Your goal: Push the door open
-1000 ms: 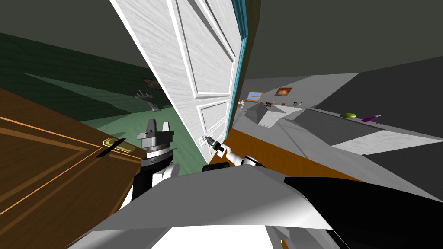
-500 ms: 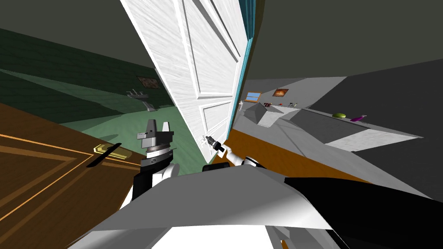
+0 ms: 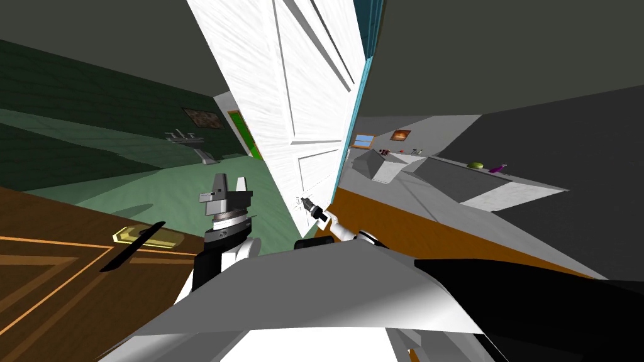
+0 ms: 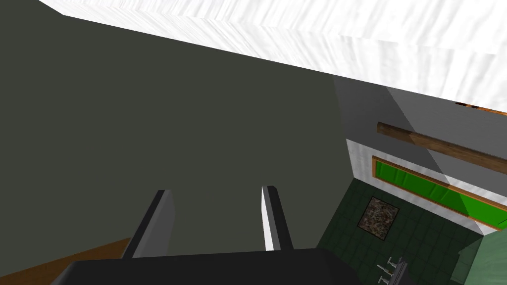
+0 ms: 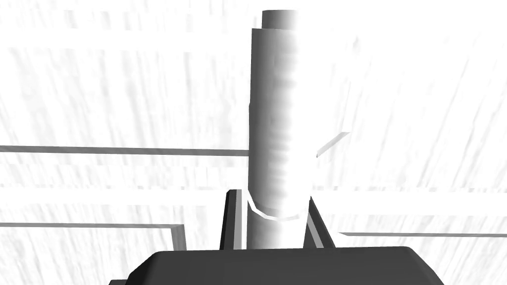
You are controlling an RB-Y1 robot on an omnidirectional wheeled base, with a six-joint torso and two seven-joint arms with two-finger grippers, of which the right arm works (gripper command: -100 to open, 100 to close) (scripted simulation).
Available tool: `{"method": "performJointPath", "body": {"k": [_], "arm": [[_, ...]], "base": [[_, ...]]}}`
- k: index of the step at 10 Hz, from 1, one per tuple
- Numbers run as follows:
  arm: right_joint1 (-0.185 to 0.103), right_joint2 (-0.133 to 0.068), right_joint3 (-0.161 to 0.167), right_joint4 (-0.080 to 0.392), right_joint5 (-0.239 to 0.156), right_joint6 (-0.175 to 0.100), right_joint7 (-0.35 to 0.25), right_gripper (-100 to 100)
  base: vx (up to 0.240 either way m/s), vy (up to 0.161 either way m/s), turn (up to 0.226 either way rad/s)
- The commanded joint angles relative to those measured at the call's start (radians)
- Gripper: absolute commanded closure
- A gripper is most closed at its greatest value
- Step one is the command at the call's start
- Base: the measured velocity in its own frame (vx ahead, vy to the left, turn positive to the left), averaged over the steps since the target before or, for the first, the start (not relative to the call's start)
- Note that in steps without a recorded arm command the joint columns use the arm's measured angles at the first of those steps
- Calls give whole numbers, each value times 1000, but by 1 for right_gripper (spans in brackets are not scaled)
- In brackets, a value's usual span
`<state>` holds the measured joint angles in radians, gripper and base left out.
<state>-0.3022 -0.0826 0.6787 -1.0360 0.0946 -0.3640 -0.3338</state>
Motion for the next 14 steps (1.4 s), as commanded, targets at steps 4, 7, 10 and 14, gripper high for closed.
{"method": "performJointPath", "body": {"k": [4, 7, 10, 14], "arm": [[25, 10, -63, -19, 38, 10, 10, 100], [50, 23, -97, -35, 65, 20, 14, 100], [72, 38, -128, -50, 89, 29, 17, 100], [97, 64, -165, -67, 118, 40, 21, 100]], "base": [[93, 147, -95], [92, 178, -135], [88, 181, -105], [71, 208, -116]]}}
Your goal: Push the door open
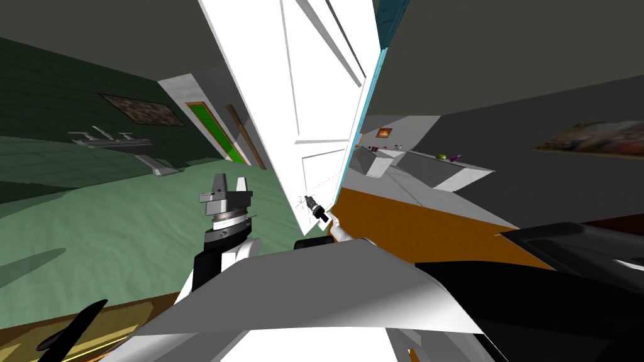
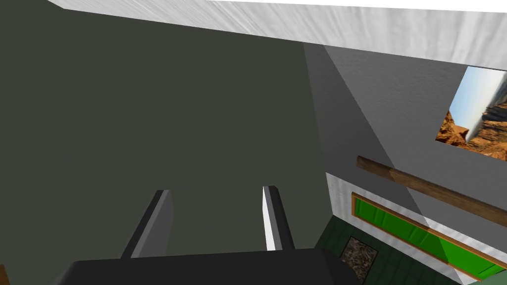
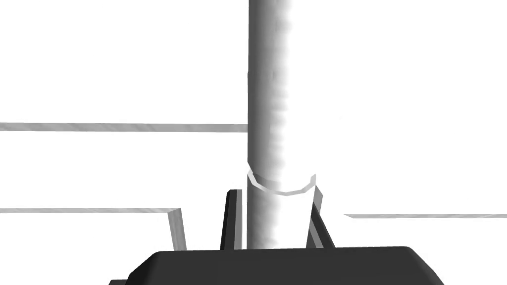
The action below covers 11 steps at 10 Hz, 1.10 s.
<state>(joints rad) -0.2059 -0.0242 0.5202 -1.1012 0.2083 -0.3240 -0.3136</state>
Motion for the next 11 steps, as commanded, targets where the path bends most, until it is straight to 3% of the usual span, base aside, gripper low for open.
{"method": "performJointPath", "body": {"k": [1, 3, 11], "arm": [[7, 12, -14, -6, 10, 2, 2, 100], [4, -2, -21, -8, 4, 3, 5, 100], [23, -18, -70, -16, -12, 11, 52, 100]], "base": [[26, 185, -113], [60, 94, -70], [164, 201, -162]]}}
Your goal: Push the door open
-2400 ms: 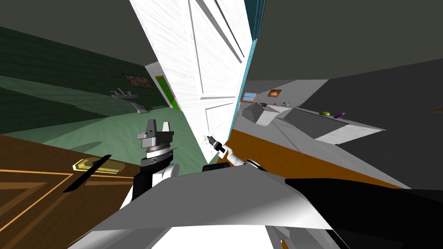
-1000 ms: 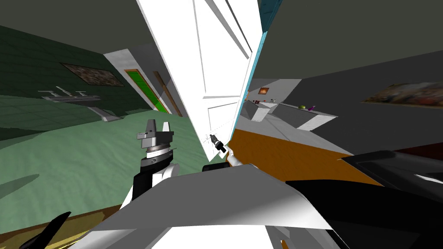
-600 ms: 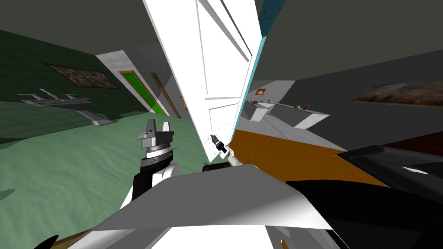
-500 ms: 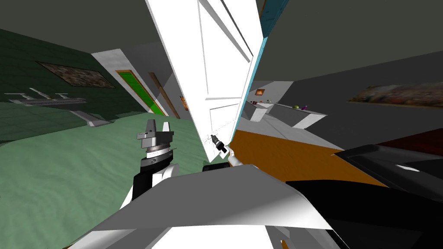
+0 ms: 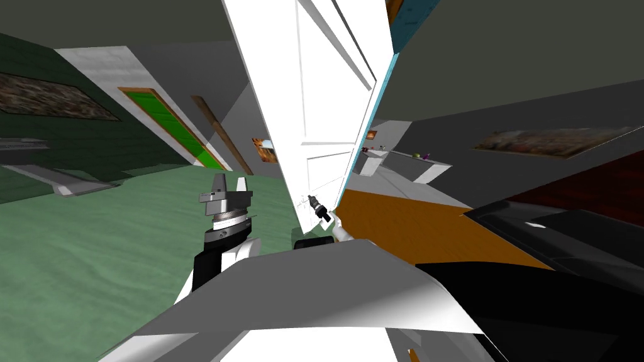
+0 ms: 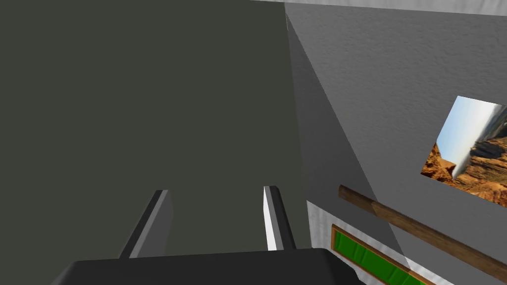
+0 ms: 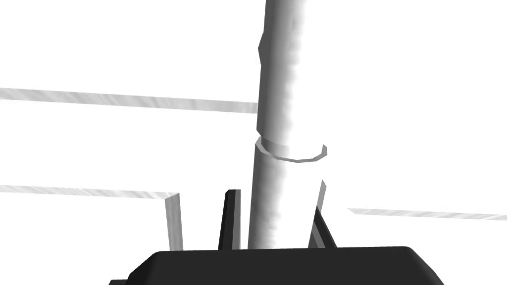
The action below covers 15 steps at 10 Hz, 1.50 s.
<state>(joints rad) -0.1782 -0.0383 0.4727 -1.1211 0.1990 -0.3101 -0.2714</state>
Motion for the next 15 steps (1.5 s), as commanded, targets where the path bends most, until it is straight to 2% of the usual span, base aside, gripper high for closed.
{"method": "performJointPath", "body": {"k": [1, 5, 13, 14, 15], "arm": [[-2, -2, -30, 3, -5, -2, 18, 100], [10, 15, -61, -2, -15, 3, 48, 100], [26, 74, -103, -9, -28, 10, 88, 100], [26, 64, -110, -13, -29, 9, 86, 100], [23, 36, -131, -10, -33, 8, 92, 100]], "base": [[125, 188, -178], [127, 231, -199], [95, 201, -137], [21, 47, -54], [64, 96, -47]]}}
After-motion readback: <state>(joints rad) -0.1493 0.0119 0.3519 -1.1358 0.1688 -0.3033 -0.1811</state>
